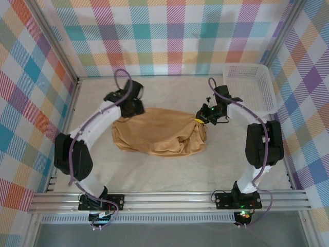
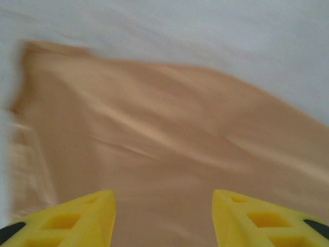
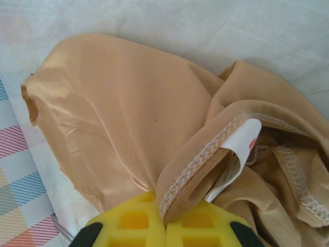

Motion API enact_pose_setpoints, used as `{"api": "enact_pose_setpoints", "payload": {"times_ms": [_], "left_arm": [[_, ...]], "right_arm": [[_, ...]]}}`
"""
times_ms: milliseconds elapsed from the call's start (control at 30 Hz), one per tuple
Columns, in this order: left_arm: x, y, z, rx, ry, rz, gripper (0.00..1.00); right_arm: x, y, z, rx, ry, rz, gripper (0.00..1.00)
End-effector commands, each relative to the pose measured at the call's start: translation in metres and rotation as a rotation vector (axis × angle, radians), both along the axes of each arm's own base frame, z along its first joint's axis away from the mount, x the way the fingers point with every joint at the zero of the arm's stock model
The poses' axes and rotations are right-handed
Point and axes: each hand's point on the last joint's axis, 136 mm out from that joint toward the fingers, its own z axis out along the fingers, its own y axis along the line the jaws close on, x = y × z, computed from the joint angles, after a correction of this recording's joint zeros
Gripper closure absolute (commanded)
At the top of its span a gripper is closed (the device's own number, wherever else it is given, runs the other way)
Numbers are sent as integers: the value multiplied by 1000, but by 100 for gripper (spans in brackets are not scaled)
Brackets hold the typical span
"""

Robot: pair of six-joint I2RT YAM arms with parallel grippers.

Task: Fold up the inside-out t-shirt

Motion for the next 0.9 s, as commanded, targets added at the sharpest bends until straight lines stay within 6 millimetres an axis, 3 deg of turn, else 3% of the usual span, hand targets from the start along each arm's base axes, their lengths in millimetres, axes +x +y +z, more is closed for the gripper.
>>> {"api": "enact_pose_setpoints", "payload": {"times_ms": [0,67,167,267,367,567,633,733,867], "left_arm": [[-35,-77,-16,-204,73,-105,49],[-55,-122,-29,-250,129,-191,49],[-73,-169,-48,-272,195,-274,48],[-81,-197,-70,-272,255,-318,49],[-89,-213,-85,-247,291,-349,53],[-91,-199,-113,-99,328,-327,61],[-87,-190,-115,-38,315,-315,76],[-77,-178,-100,14,272,-306,100],[-60,-145,-57,41,169,-267,100]], "right_arm": [[0,-2,-4,-27,-8,-3,100],[2,-3,-6,-32,-4,-5,100],[3,-3,-7,-34,0,-4,100],[3,-4,-8,-36,0,-6,100],[1,-7,-10,-41,5,-9,100],[1,-16,-8,-41,0,-24,100],[2,-17,-7,-42,-3,-27,100],[5,-26,-9,-72,0,-49,100],[9,-53,-15,-144,22,-120,100]]}}
